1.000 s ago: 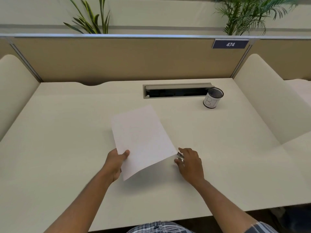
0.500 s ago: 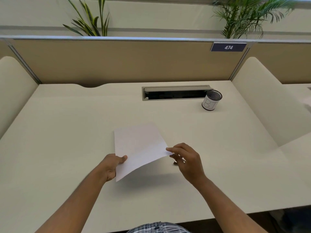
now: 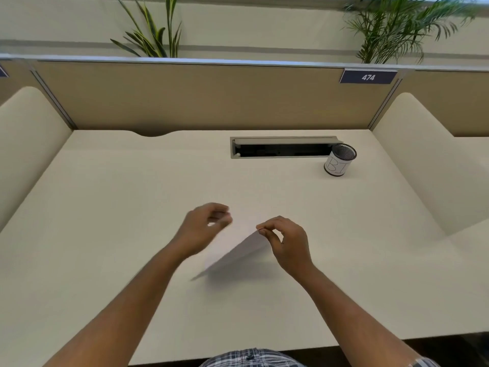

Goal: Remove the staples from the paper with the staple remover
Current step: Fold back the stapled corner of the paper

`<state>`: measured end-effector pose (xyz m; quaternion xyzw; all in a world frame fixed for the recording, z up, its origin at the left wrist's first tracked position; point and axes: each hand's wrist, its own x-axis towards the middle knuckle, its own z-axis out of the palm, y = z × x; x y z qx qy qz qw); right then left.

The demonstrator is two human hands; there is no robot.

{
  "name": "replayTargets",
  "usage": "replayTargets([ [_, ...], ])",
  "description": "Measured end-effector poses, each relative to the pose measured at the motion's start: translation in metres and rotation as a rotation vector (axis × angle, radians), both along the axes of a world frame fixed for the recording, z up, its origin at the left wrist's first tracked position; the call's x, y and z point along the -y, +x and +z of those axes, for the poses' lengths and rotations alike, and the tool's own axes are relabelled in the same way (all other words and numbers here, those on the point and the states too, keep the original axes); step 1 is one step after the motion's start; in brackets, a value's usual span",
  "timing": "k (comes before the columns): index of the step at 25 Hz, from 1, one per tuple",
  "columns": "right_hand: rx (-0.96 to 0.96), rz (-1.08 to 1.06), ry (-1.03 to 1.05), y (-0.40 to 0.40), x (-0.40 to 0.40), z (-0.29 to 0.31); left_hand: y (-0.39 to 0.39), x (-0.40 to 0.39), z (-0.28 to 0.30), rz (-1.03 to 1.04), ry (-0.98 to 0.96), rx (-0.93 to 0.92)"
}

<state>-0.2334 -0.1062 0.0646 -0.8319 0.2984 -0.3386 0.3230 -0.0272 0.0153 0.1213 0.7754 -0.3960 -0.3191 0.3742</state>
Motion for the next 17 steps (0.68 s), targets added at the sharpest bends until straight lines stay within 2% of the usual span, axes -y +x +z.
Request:
replayTargets([
  [3, 0.050, -0.046, 0.203, 0.011, -0.007, 0.003, -0.031, 0.008, -0.004, -0.148, -0.048, 0.123],
  [9, 0.166, -0.039, 0.748, 0.018, -0.011, 0.022, -0.032, 0.016, -0.006, -0.026, -0.114, 0.114],
  [13, 0.137, 0.001, 0.924, 0.016, -0.012, 0.026, -0.023, 0.018, 0.001, -0.042, -0.007, 0.006],
  [17, 0.122, 0.014, 0.967, 0.015, -0.012, 0.028, -0.021, 0.018, 0.004, -0.054, 0.045, -0.017],
])
